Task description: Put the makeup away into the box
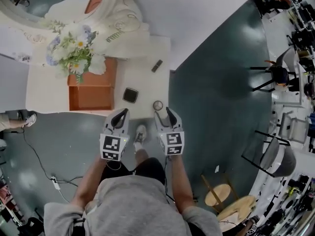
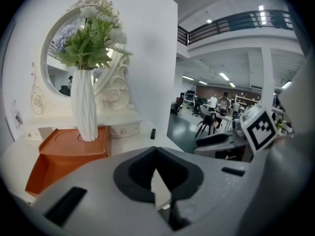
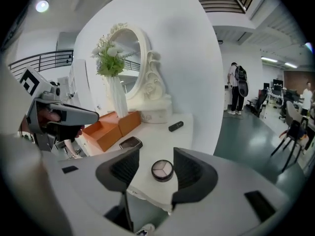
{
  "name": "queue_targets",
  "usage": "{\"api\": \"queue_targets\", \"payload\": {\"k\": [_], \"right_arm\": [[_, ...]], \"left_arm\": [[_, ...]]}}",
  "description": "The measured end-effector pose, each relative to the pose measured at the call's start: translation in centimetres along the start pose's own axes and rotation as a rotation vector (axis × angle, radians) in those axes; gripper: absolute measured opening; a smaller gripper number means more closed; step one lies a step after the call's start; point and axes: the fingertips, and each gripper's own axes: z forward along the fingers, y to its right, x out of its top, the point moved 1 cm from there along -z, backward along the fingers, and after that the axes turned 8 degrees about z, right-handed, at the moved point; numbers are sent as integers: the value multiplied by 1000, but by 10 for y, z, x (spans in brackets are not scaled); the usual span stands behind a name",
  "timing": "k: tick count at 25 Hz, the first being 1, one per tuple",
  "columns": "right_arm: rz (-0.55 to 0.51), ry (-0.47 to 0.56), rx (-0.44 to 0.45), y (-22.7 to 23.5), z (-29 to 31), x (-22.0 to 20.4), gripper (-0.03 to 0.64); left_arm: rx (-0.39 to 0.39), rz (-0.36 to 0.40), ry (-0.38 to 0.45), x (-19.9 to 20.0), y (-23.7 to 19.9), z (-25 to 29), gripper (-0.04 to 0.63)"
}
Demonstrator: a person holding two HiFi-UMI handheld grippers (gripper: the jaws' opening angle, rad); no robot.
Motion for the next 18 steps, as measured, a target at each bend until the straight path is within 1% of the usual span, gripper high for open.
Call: {"api": "queue_targets", "payload": {"k": [2,5,8,14,16,18], "right_arm": [[-6,-39,7,5,15,-13,250],[-28,-93,3,12,32,-32,267],[-37,-129,-4,15,40,-40,267],[-58,-157,-20,18,51,-45,264],[-76,-167,-28,19,54,-47,219],[-85,-172,-25,19,55,-47,219]], "left_arm": [[11,-18,-19,-8,-3,4,1],[23,-33,-47,-23,-5,7,1],[33,-44,-68,-30,-7,7,0],[49,-57,-83,-33,-15,8,0],[55,-60,-82,-35,-17,8,2],[62,-61,-81,-37,-19,8,0]]}}
